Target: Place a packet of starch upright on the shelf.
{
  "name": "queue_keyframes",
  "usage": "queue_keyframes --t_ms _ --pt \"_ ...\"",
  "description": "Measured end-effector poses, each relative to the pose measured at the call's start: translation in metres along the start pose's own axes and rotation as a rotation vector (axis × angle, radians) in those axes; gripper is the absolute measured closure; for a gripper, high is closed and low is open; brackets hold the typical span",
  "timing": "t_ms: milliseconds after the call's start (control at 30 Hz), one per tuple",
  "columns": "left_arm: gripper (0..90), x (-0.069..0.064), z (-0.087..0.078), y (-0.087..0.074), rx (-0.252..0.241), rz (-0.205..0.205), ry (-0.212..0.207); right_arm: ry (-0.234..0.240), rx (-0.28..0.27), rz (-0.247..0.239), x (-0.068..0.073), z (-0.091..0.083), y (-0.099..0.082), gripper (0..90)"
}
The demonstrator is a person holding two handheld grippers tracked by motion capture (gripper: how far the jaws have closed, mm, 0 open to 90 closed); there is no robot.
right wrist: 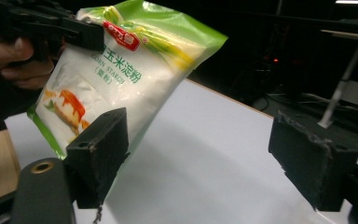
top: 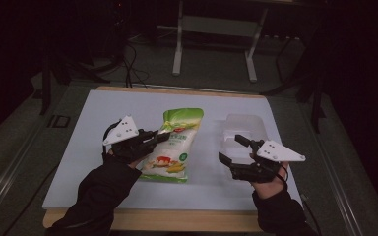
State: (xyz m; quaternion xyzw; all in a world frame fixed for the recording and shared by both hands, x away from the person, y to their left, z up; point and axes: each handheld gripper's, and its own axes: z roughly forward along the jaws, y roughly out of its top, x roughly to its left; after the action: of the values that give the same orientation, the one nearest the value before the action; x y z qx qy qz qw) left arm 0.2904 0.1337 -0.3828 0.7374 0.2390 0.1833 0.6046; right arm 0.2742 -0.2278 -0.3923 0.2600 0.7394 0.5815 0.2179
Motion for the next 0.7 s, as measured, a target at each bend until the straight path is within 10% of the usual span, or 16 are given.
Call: queue_keyframes --t_ms 467,700 --pt "85.4 -0.023 0.006 0.003 -0.07 0.031 -0.091 0.162 0.044 0.08 -0.001 0.046 0.005 13.9" --pt "85.3 -0.032 0.014 0.0 -0.062 0.042 -0.125 0.207 0.053 0.079 0.002 0.052 0.009 25.0"
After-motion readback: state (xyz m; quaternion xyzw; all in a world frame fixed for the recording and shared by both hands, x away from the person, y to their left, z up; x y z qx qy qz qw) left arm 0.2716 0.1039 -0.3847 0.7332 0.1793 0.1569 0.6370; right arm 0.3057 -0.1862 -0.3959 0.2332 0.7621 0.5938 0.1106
